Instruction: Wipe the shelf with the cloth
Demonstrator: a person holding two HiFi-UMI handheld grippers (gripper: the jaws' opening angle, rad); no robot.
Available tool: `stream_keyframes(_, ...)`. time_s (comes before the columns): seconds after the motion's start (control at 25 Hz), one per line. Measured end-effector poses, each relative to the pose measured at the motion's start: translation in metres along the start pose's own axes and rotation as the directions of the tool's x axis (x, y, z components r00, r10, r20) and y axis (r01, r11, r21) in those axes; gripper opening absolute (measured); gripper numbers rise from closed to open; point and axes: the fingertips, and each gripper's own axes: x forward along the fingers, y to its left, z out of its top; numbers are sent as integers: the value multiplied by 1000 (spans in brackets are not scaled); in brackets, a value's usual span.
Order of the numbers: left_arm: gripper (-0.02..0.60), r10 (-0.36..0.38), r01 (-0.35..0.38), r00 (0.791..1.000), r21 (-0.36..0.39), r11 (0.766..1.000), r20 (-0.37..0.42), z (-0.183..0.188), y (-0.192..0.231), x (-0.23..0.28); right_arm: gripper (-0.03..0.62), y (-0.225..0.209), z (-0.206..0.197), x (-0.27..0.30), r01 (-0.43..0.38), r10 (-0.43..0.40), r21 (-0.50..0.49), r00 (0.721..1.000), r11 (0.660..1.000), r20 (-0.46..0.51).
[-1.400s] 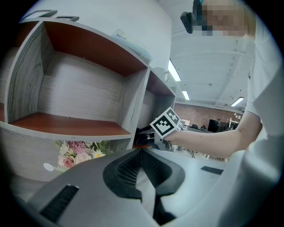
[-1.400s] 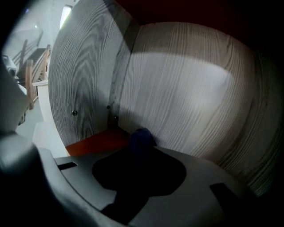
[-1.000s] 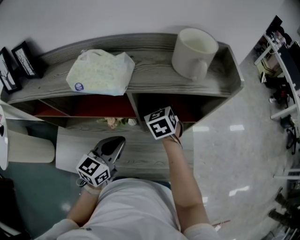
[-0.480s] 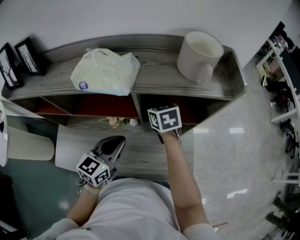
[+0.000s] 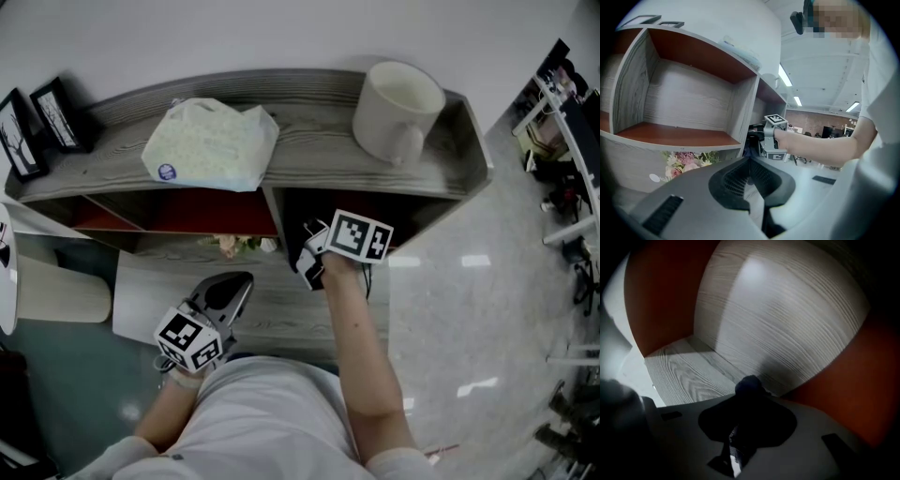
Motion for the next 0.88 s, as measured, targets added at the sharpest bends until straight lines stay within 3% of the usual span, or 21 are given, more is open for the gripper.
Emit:
stream_keyframes(0.16, 15, -1, 1, 1000, 3, 1000, 0, 0, -1, 0, 86, 11, 8, -6, -59, 52, 78, 995, 995, 86)
stream_keyframes(0.32, 15, -3, 3, 1000, 5, 1000, -2, 0, -2, 0, 86, 37, 29, -14, -150, 134, 91, 977, 984, 165)
stream_keyframes(0.52, 15, -8, 8, 1000, 10, 1000, -1, 2, -5, 1, 86, 91, 61, -25, -321, 285, 116, 925, 940, 252)
stream_keyframes(0.88, 15, -11, 11, 1000, 16, 1000, 0, 2, -7, 1, 82, 149, 90, -47, -496, 419, 188, 843, 848, 337)
